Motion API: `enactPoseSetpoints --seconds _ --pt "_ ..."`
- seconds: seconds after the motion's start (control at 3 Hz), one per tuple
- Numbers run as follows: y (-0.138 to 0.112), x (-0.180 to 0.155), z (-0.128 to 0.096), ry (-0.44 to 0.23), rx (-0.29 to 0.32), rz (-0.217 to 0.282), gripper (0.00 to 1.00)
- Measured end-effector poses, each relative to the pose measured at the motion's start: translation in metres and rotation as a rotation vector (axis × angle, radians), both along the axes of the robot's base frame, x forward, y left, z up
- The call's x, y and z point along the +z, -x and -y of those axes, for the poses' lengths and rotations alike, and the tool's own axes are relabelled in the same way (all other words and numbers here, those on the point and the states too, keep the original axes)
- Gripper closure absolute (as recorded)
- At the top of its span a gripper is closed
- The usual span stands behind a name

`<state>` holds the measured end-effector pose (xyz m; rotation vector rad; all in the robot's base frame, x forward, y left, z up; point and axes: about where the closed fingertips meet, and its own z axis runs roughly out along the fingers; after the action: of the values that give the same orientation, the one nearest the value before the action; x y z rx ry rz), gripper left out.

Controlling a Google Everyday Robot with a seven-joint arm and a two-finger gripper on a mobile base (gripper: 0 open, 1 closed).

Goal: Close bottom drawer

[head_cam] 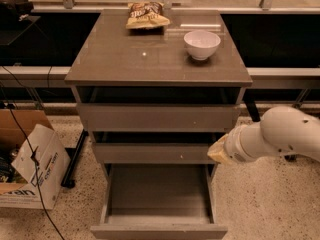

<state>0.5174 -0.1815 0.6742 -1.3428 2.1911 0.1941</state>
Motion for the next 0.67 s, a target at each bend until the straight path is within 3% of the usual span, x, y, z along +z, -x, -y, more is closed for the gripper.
enactPoseSetpoints --seconds 0.67 --pt "0.0002 -0.0301 -0.0013 -0.008 -0.002 -0.045 1.00"
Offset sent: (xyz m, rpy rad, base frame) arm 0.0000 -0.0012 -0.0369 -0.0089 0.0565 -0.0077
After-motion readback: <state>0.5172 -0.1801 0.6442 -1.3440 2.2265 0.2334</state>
